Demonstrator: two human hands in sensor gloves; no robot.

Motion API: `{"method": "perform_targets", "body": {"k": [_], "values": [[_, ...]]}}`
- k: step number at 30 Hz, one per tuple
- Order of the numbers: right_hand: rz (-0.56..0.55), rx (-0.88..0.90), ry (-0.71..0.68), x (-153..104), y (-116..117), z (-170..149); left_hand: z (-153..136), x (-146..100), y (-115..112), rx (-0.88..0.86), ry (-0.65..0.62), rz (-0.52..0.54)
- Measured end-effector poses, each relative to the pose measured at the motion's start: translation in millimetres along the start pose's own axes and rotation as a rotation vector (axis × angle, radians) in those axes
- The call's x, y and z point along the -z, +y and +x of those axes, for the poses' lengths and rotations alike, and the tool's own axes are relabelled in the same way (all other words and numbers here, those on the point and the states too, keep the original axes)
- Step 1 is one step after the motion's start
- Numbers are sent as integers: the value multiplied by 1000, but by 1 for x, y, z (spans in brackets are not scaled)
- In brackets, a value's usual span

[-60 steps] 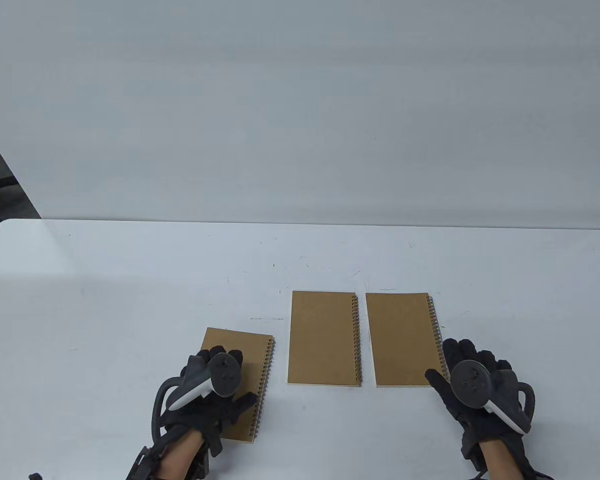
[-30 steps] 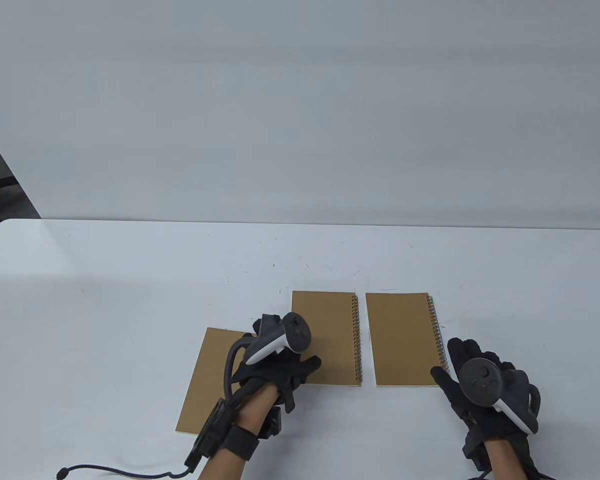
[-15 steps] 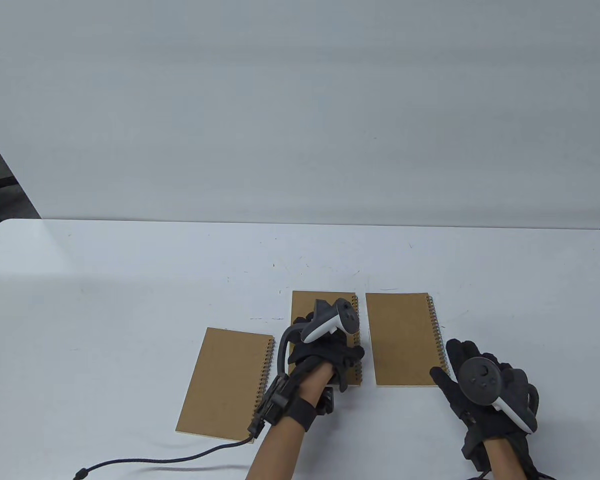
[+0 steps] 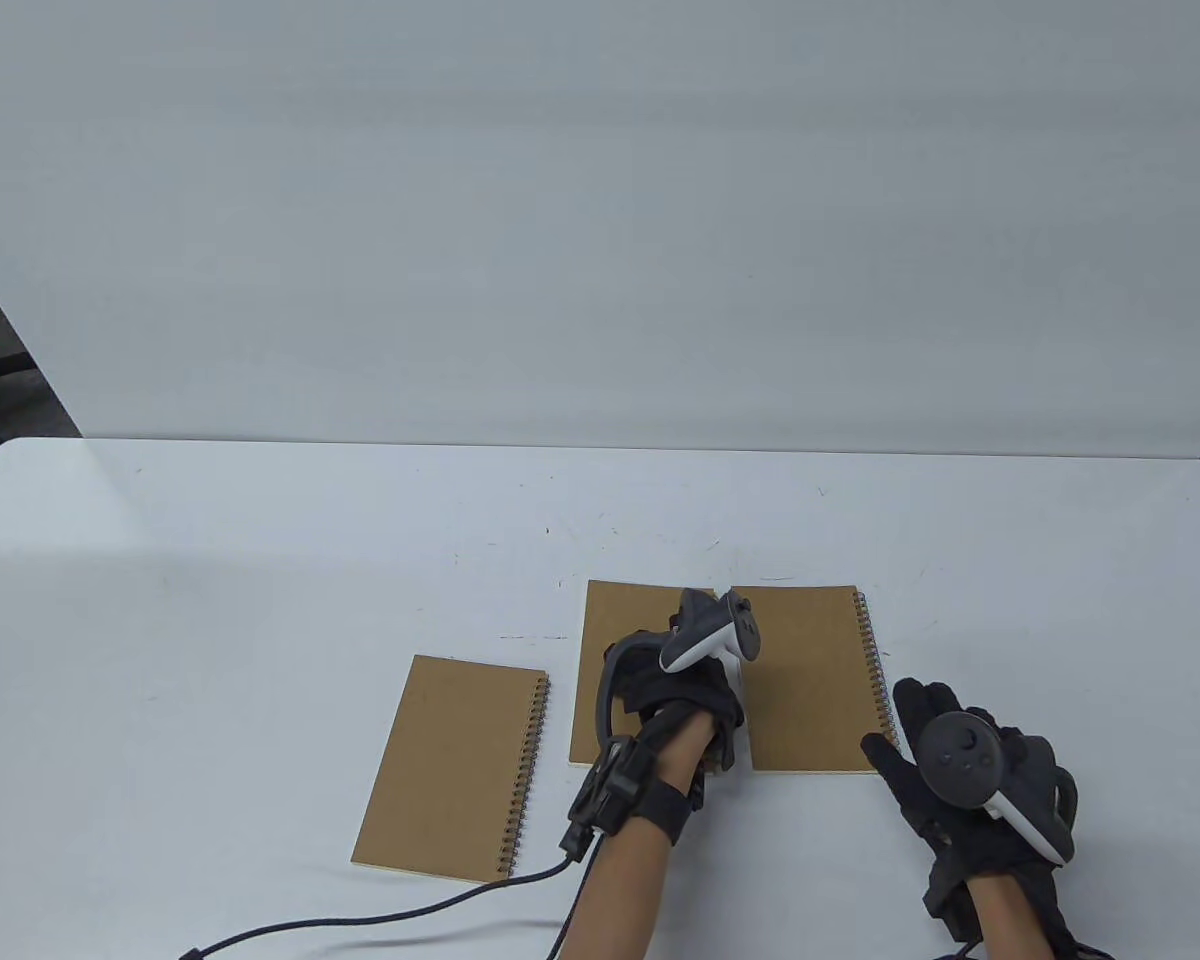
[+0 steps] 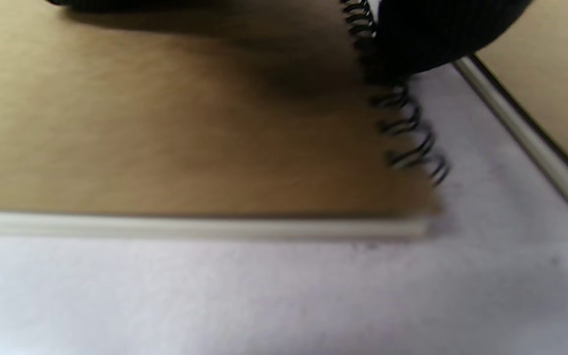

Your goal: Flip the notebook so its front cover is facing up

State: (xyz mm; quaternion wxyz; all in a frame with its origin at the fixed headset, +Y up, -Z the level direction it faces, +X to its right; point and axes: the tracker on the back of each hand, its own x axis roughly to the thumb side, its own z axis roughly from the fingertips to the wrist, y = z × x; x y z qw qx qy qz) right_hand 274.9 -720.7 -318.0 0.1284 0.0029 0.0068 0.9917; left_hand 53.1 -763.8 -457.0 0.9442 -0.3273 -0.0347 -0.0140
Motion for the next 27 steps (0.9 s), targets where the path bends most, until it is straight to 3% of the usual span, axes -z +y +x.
{"method": "perform_targets", "body": {"k": [6, 8, 9, 11, 18, 23, 27], "values": [[12, -8, 4, 1, 2, 0, 4, -3, 4, 81, -17, 4], [15, -8, 4, 1, 1, -1, -2, -8, 8, 92, 12, 111], [16, -7, 4, 1, 1, -1, -5, -9, 10, 83, -15, 114], [15, -2, 3, 2, 1, -1, -11, -16, 13, 27, -21, 74], [33, -8, 0, 2, 3, 0, -38, -53, 45, -91, -36, 151], [27, -4, 1, 2, 4, 0, -64, -80, 66, -250, -55, 261], [41, -8, 1, 3, 5, 0, -89, -88, 67, -439, -55, 359]]}}
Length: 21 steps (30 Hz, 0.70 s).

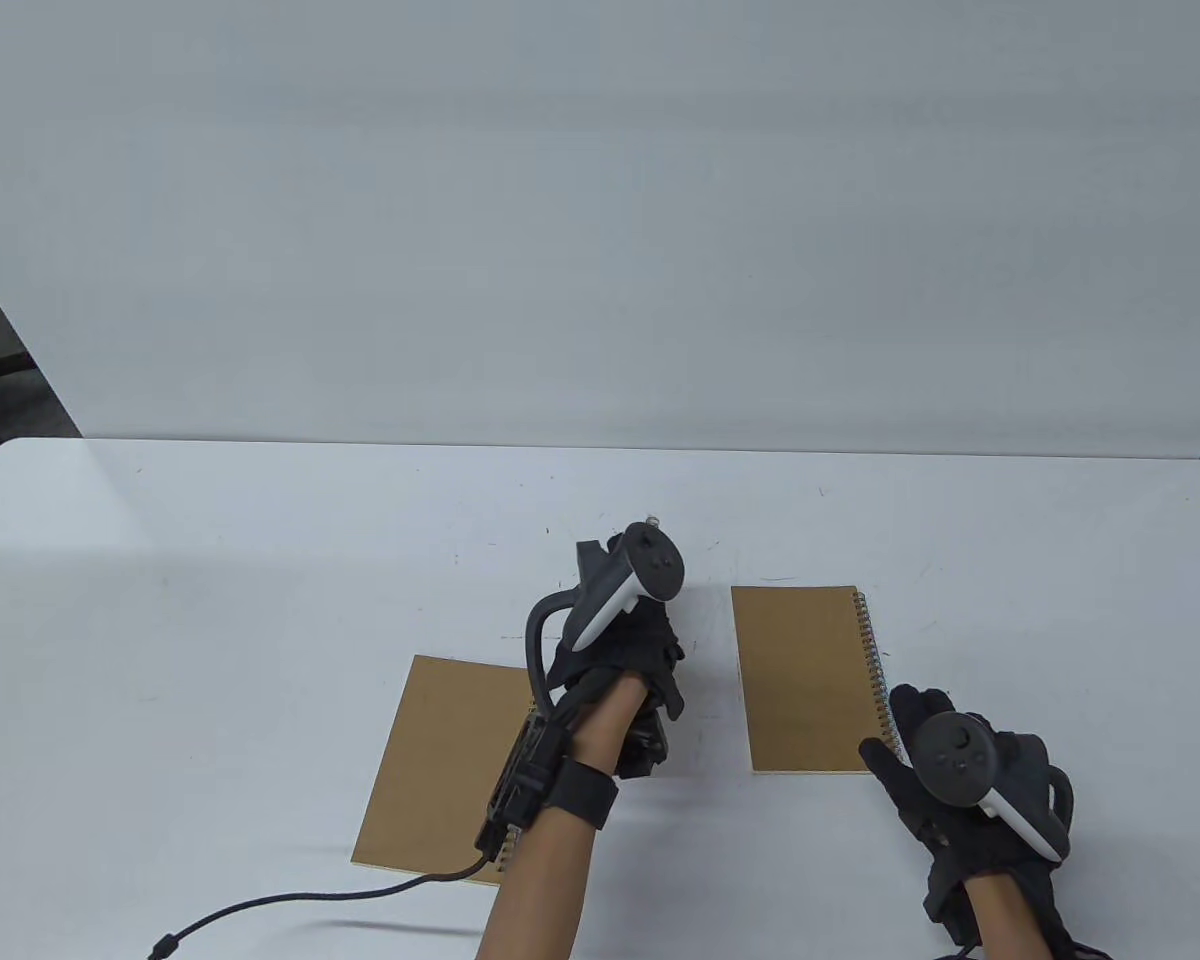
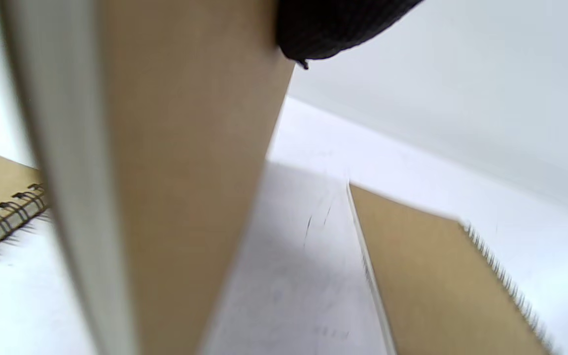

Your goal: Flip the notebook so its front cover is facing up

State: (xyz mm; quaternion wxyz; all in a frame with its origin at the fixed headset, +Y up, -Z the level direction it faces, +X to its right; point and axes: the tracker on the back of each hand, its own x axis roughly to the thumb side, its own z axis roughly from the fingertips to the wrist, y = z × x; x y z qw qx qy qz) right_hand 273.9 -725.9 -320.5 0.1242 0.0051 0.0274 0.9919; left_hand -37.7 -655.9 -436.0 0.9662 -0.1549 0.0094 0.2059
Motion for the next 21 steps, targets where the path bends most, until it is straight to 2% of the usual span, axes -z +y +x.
{"method": "perform_targets", "body": {"k": [3, 5, 8, 13, 21], "values": [[6, -1, 1, 0, 1, 0, -21, 5, -8, -155, 17, -47], [8, -1, 2, 0, 1, 0, -34, 11, -20, -195, 70, -86], [11, -3, 4, 0, 1, 0, -47, 18, -35, -90, 102, -50], [25, -13, 11, 2, 2, -1, -54, 28, -57, 62, 154, -96], [30, -19, 18, 2, 3, -2, -61, 32, -66, 103, 179, -111]]}}
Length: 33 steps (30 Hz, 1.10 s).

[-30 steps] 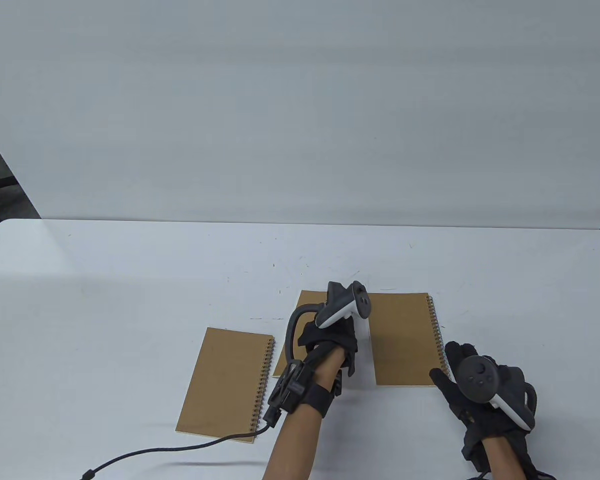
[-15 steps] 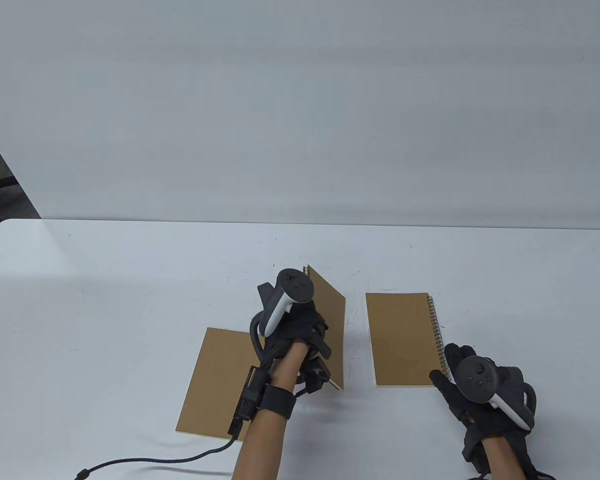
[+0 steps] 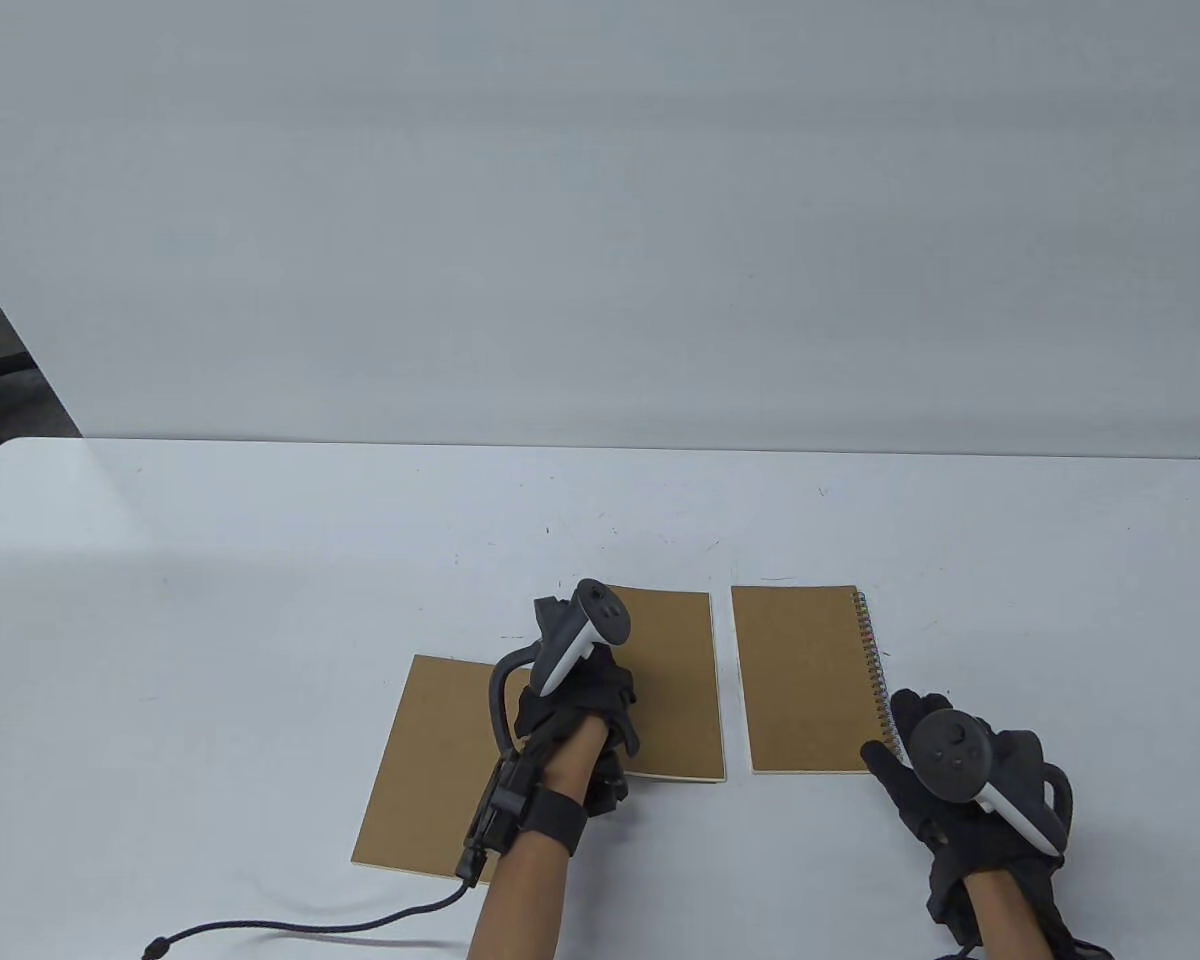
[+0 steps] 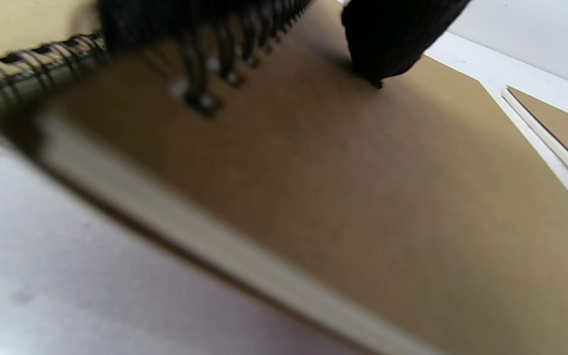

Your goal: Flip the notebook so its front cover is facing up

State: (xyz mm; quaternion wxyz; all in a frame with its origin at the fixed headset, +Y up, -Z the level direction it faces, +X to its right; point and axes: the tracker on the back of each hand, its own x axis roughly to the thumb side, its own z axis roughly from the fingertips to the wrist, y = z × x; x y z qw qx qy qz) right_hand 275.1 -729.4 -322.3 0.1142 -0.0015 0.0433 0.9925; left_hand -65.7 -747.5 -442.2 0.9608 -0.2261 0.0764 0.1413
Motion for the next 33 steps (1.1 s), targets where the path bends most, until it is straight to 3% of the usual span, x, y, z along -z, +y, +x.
{"method": "perform_targets", "body": {"k": [6, 11, 17, 22, 24, 26, 29, 30, 31, 33], "values": [[-2, 1, -5, 0, 0, 0, -15, -25, 17, 202, -34, 66], [-5, -1, -12, 1, 0, 1, -46, -48, 24, 188, -59, 88], [-2, 1, -13, 1, 1, 1, -75, -61, 8, 252, 12, -56], [3, -2, -15, 0, 2, 2, -89, -62, -25, 271, 19, -238], [5, -5, -18, 0, 3, 3, -90, -67, -28, 244, -9, -145], [10, -12, -19, 0, 4, 3, -88, -69, -32, 303, -20, -119], [12, -13, -21, 0, 4, 4, -80, -70, -38, 460, 11, -58], [13, -12, -20, 0, 4, 4, -78, -72, -37, 517, 30, 15], [13, -10, -19, -1, 4, 4, -78, -71, -35, 558, -6, 36], [9, -4, -20, -1, 3, 4, -79, -76, -25, 501, 10, -29]]}}
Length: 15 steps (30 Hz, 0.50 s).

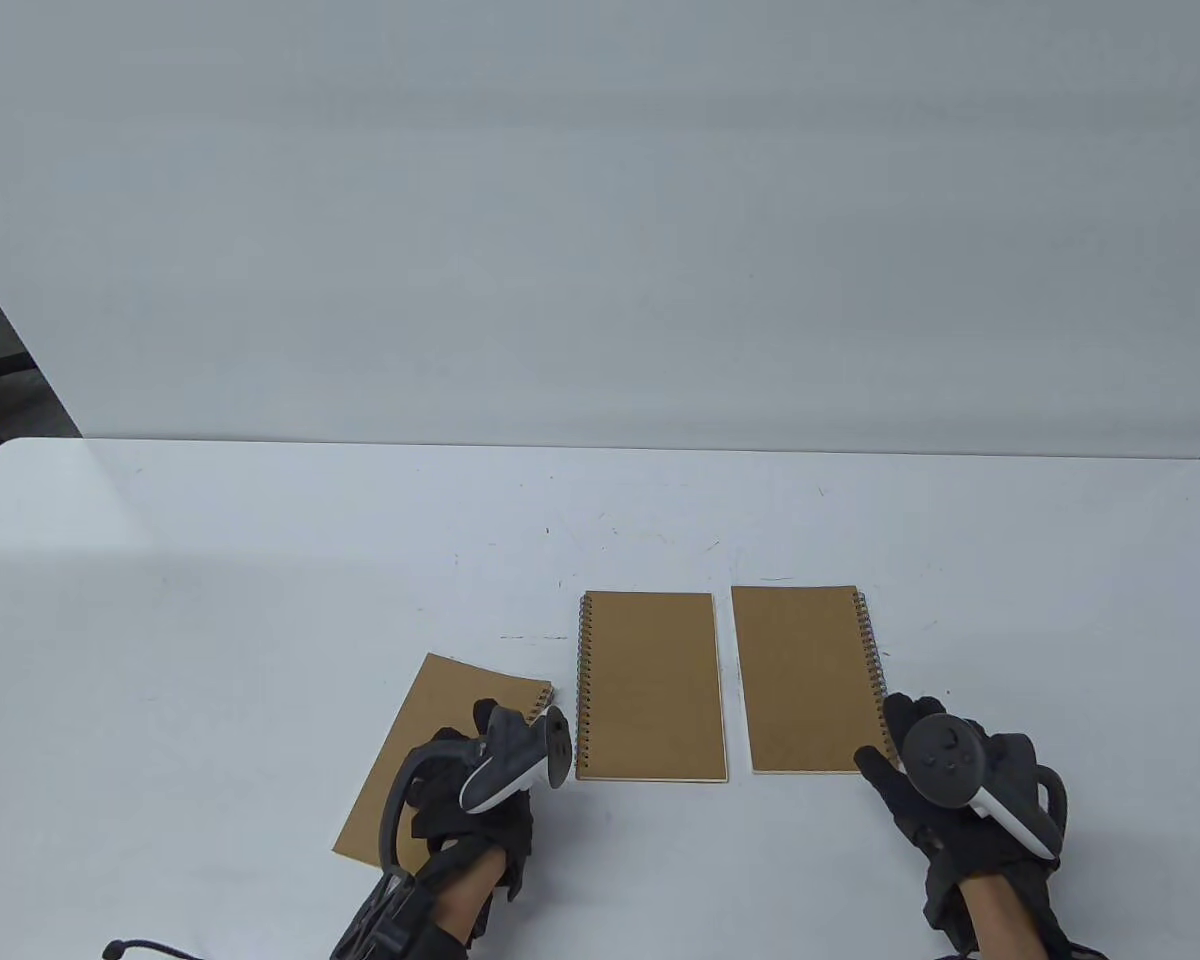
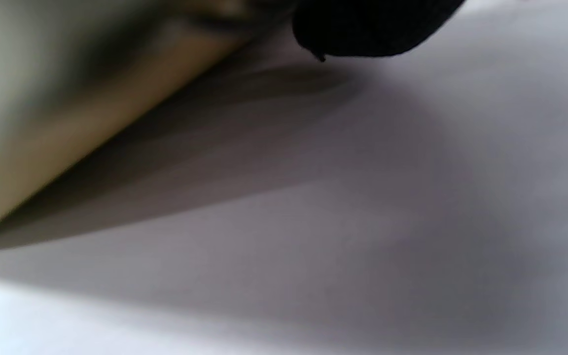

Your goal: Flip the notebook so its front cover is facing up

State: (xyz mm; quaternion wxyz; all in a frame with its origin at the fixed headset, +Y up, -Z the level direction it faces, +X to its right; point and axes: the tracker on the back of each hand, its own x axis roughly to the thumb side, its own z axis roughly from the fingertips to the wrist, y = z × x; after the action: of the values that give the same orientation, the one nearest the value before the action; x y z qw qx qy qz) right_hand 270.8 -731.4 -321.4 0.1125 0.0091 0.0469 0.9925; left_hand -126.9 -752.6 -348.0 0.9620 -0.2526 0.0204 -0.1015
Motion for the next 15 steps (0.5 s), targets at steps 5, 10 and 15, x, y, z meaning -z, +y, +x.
{"method": "perform_targets", "body": {"k": [5, 10, 15], "values": [[-3, 7, 0, 0, 0, 0, -28, -22, 51, -258, -30, 83], [-4, 16, 5, 0, -1, -1, -49, -34, 86, -486, -77, 156], [-2, 14, 6, 0, 0, -2, -43, -28, 95, -714, -181, 193]]}}
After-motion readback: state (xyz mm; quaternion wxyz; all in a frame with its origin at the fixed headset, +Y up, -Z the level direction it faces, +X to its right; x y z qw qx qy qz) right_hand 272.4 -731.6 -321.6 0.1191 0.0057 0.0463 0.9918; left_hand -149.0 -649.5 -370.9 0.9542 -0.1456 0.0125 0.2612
